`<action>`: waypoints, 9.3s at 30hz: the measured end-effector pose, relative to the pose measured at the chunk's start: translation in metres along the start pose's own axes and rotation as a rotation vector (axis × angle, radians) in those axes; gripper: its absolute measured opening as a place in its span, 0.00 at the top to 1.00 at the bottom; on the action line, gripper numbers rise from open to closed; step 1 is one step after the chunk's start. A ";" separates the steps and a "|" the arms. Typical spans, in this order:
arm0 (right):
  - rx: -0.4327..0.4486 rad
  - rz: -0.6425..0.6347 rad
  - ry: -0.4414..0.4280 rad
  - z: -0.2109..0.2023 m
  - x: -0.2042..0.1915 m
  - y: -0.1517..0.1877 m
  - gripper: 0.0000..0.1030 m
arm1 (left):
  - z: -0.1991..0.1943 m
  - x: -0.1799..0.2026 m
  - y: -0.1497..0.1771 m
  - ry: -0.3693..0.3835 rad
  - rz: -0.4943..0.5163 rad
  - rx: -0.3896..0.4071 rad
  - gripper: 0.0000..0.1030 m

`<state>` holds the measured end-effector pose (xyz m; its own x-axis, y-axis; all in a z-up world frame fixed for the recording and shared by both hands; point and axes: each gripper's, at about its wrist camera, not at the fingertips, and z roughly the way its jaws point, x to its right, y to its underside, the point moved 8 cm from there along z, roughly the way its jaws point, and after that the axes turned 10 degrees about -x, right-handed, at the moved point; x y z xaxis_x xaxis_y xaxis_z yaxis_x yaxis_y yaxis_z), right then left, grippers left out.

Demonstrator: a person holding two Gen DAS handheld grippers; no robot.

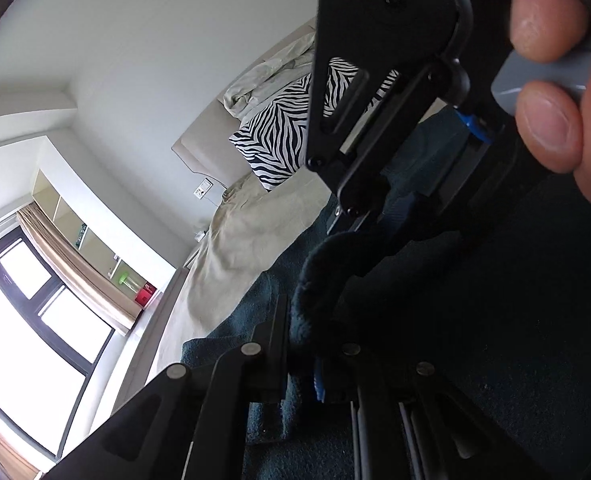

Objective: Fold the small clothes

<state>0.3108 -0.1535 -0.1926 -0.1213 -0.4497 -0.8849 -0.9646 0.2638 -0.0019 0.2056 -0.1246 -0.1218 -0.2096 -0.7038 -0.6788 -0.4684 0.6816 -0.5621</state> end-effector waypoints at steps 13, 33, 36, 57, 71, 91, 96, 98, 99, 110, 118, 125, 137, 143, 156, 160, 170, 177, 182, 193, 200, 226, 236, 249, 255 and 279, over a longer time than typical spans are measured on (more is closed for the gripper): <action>0.118 -0.107 0.245 -0.083 -0.004 -0.026 0.94 | -0.015 -0.036 0.032 0.276 -0.247 -0.082 0.32; 0.243 0.018 0.484 -0.196 0.084 -0.071 0.92 | 0.002 -0.073 0.060 0.437 -0.545 -0.178 0.39; 0.246 0.034 0.469 -0.192 0.086 -0.067 0.91 | 0.025 -0.096 0.047 0.487 -0.643 -0.201 0.45; 0.178 0.009 0.343 -0.163 0.066 -0.021 0.91 | 0.071 -0.084 0.071 0.765 -0.893 -0.361 0.64; 0.303 0.115 0.367 -0.196 0.089 -0.041 0.91 | 0.102 -0.089 0.108 0.645 -0.929 -0.402 0.94; 0.327 -0.112 0.396 -0.161 0.041 -0.053 0.83 | 0.139 -0.113 0.009 0.472 -0.707 -0.316 0.49; 0.345 -0.017 0.327 -0.146 0.078 -0.065 0.83 | 0.176 -0.101 0.043 0.500 -0.729 -0.400 0.48; 0.384 -0.002 0.276 -0.157 0.086 -0.065 0.84 | 0.175 -0.101 0.045 0.489 -0.722 -0.396 0.48; 0.406 0.001 0.275 -0.166 0.091 -0.064 0.84 | 0.176 -0.101 0.046 0.495 -0.729 -0.395 0.48; 0.471 -0.123 0.276 -0.199 0.057 -0.029 0.81 | 0.174 -0.101 0.051 0.514 -0.755 -0.376 0.47; 0.426 -0.023 0.280 -0.179 0.098 -0.009 0.78 | 0.145 -0.116 0.066 0.580 -0.790 -0.385 0.47; 0.641 -0.099 0.472 -0.248 0.073 0.099 0.40 | 0.035 -0.133 0.124 0.642 -0.813 -0.351 0.39; 0.758 -0.285 0.625 -0.268 0.030 0.279 0.30 | -0.093 -0.090 0.235 0.778 -0.813 -0.499 0.36; 1.003 -0.367 0.740 -0.306 0.000 0.340 0.00 | -0.115 -0.077 0.249 0.809 -0.801 -0.507 0.36; 0.807 -0.162 0.732 -0.334 0.070 0.376 0.00 | -0.131 -0.061 0.251 0.919 -0.770 -0.550 0.40; 0.635 -0.035 0.640 -0.317 0.112 0.376 0.00 | -0.130 -0.062 0.253 0.980 -0.821 -0.552 0.33; 0.554 0.221 0.228 -0.320 0.173 0.380 0.05 | -0.130 -0.071 0.265 1.114 -0.964 -0.592 0.30; 0.467 0.248 0.119 -0.298 0.173 0.377 0.25 | -0.137 -0.070 0.278 1.196 -1.019 -0.638 0.30; 0.422 0.263 0.107 -0.280 0.171 0.371 0.39 | -0.140 -0.069 0.286 1.227 -1.068 -0.655 0.30; 0.407 0.299 0.115 -0.271 0.180 0.369 0.64 | -0.134 -0.067 0.292 1.209 -1.090 -0.694 0.62; 0.395 0.299 0.137 -0.272 0.186 0.372 0.80 | -0.138 -0.065 0.297 1.170 -1.052 -0.717 0.91; 0.505 0.062 0.152 -0.308 0.085 0.323 0.91 | -0.125 -0.151 0.196 1.300 -1.327 -0.352 0.93; 0.582 0.007 0.189 -0.334 0.051 0.248 0.91 | -0.073 -0.183 0.157 1.265 -1.373 -0.291 0.93; 0.629 -0.005 0.284 -0.331 0.046 0.117 0.91 | 0.028 -0.184 0.096 1.206 -1.388 -0.304 0.93; 0.629 0.009 0.315 -0.322 0.055 0.056 0.91 | 0.071 -0.185 0.073 1.173 -1.373 -0.315 0.93; 0.584 0.127 0.432 -0.296 0.127 -0.078 0.48 | 0.168 -0.152 0.052 1.027 -1.273 -0.407 0.38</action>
<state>0.3012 -0.4833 -0.1669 -0.4212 -0.6502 -0.6323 -0.6700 0.6930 -0.2662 0.3570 0.0518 -0.1273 0.0936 -0.6688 0.7375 -0.9091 -0.3594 -0.2106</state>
